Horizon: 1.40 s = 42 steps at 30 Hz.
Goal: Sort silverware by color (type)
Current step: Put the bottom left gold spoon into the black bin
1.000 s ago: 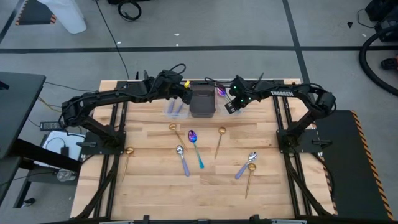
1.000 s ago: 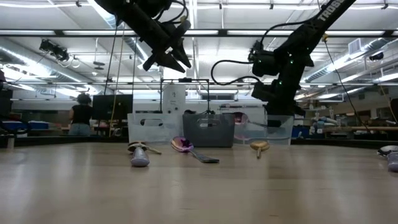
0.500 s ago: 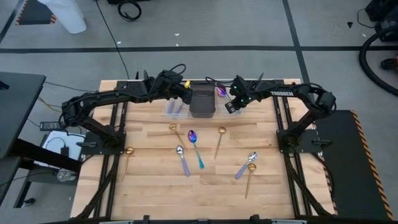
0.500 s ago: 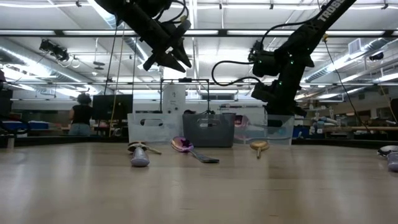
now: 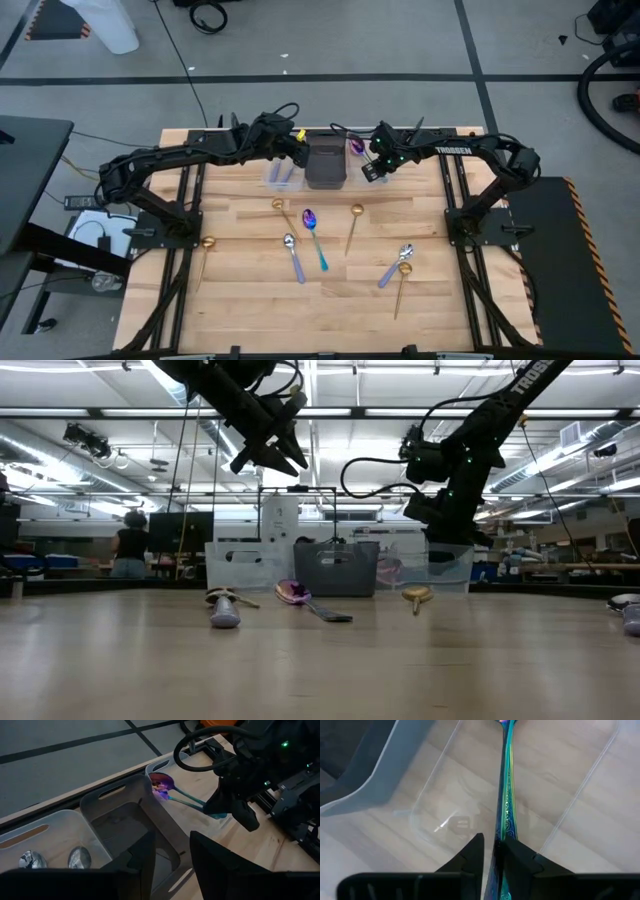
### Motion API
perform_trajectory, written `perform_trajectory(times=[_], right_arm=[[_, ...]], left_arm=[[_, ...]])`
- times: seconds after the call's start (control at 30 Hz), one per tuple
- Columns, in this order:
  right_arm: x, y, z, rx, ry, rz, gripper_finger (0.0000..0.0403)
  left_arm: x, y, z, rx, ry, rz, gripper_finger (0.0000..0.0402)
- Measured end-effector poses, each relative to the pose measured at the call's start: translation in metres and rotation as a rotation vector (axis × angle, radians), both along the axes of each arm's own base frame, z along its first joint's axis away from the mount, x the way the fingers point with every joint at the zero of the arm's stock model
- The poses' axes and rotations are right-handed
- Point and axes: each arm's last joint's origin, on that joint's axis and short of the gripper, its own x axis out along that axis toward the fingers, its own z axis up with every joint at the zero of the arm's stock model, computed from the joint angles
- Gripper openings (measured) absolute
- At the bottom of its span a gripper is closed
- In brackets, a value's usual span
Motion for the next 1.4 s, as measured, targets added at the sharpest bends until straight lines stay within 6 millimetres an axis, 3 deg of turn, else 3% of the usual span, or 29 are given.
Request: perform_trajectory(times=[0.6,0.87,1.03,1.27,1.4], right_arm=[[0.0,0.0,0.0,0.004,-0.004,0.003,0.014],[0.001,0.001,0.003,0.052,-0.025,-0.003,0.0189],[0.005,-0.003,0.019,0.01,0.023,0.004,0.0215],[0.015,-0.012,0.051,-0.066,0.006,0.051,0.0222],[0.021,-0.017,0.067,-0.106,-0.034,0.058,0.0222]], left_arm=[[0.0,0.0,0.0,0.0,0.0,0.0,0.0128],[0.0,0.0,0.0,0.0,0.0,0.0,0.0128],[-0.003,-0.001,0.003,0.002,0.0,-0.001,0.0128],[-0.01,-0.005,0.008,-0.023,0.016,-0.027,0.0128],[-0.022,-0.013,0.005,-0.069,0.126,-0.037,0.0128]])
